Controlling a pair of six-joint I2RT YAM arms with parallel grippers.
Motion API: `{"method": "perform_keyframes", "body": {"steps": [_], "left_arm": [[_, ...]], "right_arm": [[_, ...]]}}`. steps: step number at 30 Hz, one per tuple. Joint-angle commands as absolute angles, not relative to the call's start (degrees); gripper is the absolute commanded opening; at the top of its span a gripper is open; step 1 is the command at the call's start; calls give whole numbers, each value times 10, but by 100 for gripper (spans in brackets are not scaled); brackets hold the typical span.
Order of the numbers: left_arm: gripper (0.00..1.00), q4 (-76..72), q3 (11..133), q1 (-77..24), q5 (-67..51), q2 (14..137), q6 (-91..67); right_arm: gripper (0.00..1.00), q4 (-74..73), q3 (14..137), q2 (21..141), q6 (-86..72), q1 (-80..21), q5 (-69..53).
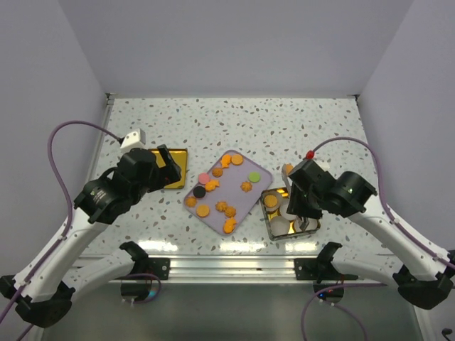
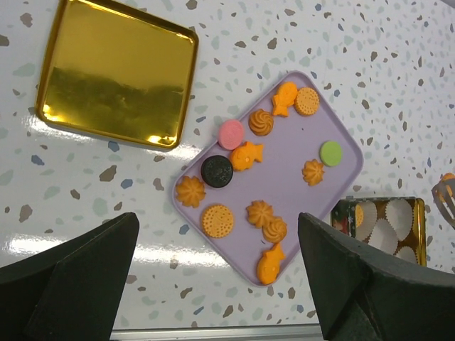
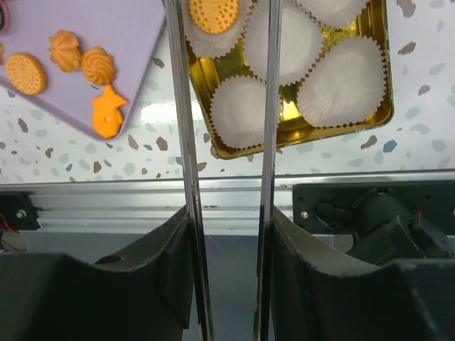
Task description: Pack the cookies
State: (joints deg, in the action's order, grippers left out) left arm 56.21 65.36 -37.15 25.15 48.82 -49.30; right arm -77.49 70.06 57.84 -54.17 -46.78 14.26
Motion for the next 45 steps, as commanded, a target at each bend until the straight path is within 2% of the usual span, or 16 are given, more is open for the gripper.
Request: {"method": "perform_keyframes", "body": {"steps": [1,13,19,23,32,40,45], "left_arm": [[100,507,653,-368,225,500,-479],[100,507,654,-368,205,499,-496],[100,522,644,-369,203,478,-513],[100,533,639,-369,203,469,-519],[100,544,635,-368,207,461,-534],[100,566,607,-368,227,414,-563],[100,582,595,-368,239,391,-572]], "right_arm": [[42,-907,671,554,-594,-465,149],[44,-907,591,526,-620,-460,150],[43,-907,588,510,-628,-458,157],[42,-888,631,512,-607,-459,157],[44,-841,768,662,-507,-456,143],[49,-779,796,775,-445,-454,52],[50,-761,814,828,-431,-454,39]]}}
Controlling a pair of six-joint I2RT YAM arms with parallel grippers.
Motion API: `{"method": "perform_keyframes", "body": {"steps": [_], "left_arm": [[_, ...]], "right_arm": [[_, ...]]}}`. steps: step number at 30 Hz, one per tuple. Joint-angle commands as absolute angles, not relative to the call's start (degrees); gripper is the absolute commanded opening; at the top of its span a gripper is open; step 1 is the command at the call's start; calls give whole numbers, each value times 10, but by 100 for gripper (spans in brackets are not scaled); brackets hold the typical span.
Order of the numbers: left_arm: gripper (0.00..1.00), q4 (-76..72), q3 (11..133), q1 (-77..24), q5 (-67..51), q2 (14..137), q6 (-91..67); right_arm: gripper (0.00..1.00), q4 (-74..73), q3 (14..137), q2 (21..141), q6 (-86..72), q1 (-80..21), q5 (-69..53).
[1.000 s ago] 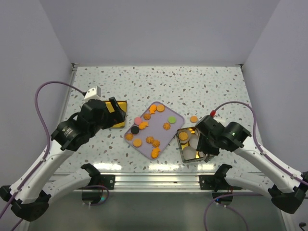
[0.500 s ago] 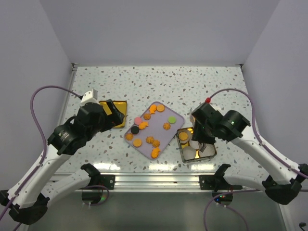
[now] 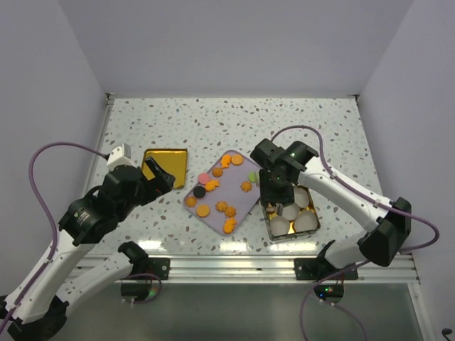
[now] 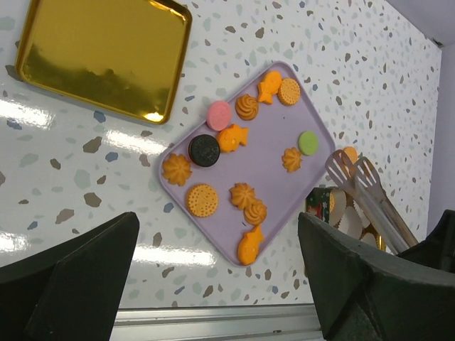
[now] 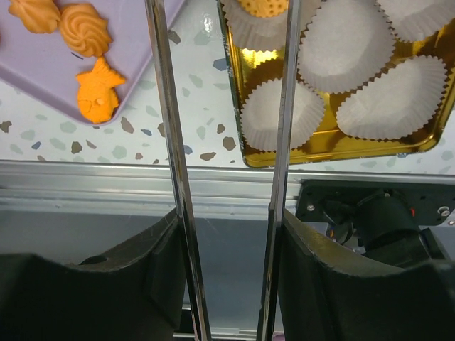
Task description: Pack the cookies
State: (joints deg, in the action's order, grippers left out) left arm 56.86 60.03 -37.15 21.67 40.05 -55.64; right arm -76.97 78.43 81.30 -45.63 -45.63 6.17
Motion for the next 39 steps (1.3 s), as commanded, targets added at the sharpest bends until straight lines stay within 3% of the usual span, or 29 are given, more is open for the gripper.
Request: {"method": "perform_keyframes", "body": {"steps": [1,8,18,39], "left_arm": [[100,586,595,-367,243,388,-573],[100,599,606,-368,267,383,-561],[100,588,609,-368,282,400,-529],[100,545,597,-368,273,441,-509]], "right_arm": [[50,-753,817,844,-425,-454,35],[49,-764,850,896,-414,-431,63],[48,-780,842,875,-353,-266,77],[49,-762,817,927,-314,-223,8]]}}
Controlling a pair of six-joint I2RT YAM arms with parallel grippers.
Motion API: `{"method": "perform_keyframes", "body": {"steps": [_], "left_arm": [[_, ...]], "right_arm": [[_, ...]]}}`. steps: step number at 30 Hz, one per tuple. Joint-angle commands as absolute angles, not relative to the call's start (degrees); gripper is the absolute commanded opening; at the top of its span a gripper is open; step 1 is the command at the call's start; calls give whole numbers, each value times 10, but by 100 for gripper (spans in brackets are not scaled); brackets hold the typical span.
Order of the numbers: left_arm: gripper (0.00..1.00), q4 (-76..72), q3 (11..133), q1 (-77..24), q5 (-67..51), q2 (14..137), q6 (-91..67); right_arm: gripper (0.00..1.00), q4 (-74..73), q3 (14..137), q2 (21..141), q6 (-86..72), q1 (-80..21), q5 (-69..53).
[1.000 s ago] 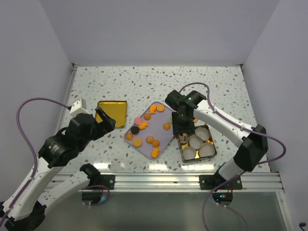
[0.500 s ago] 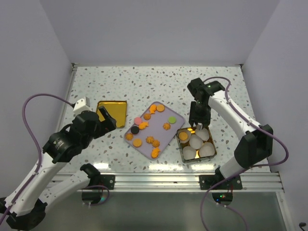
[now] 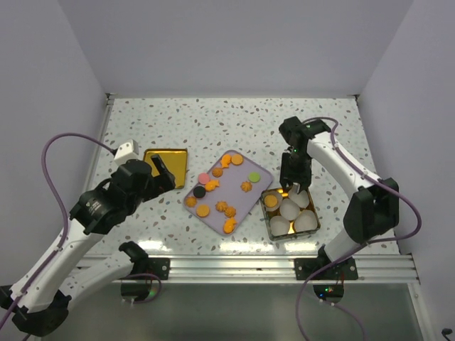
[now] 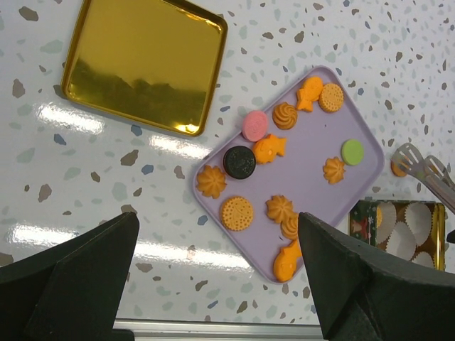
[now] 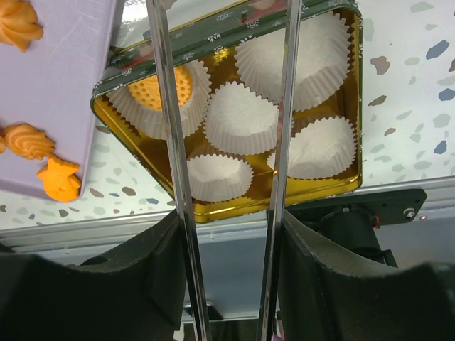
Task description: Pack the cookies
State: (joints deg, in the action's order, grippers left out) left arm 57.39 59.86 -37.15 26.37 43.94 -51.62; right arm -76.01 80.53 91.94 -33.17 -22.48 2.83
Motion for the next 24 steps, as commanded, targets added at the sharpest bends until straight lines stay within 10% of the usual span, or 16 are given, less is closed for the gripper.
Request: {"method": "perform_keyframes", "body": {"steps": [1,24], "left_arm": [[100,545,596,-367,273,441,-510],[100,527,584,-368,287,453,-526]], "right_arm": [[49,-763,818,929,-312,-223,7],[37,-783,840,956,-280,-214,3]]}}
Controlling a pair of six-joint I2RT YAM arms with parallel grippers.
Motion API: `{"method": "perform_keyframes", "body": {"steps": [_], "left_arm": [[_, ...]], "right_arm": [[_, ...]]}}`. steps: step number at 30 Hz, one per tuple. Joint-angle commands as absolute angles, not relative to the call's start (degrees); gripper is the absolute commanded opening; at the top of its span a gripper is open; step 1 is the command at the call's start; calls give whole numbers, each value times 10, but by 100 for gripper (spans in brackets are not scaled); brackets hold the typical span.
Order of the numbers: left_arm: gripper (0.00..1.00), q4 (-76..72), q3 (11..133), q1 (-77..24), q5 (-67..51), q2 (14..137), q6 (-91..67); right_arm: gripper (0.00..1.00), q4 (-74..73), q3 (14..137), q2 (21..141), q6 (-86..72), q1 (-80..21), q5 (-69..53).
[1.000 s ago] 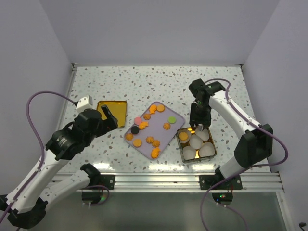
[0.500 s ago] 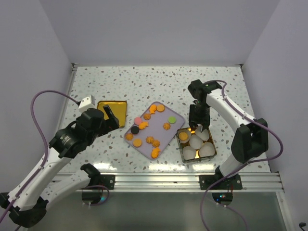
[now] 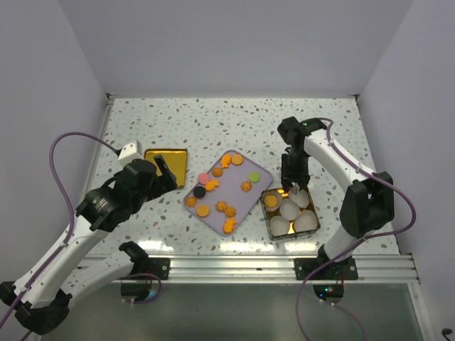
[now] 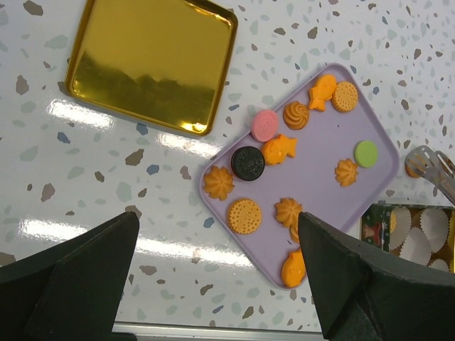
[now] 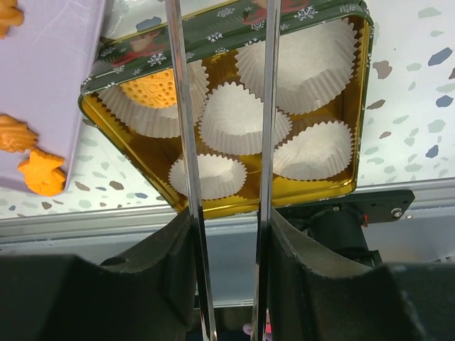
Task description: Pack the cookies
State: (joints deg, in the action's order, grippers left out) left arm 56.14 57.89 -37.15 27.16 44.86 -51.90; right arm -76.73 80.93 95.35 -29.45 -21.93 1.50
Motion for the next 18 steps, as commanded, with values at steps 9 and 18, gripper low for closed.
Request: {"method": "perform_keyframes", "body": {"steps": [9,18], "left_arm": [[100,520,616,-367,281,484,-508],[100,530,657,-368,272,507,-492]], "right_arm": [[37,-842,962,959,-270,-213,47],[38,-850,928,862,-292,-214,-10]]}}
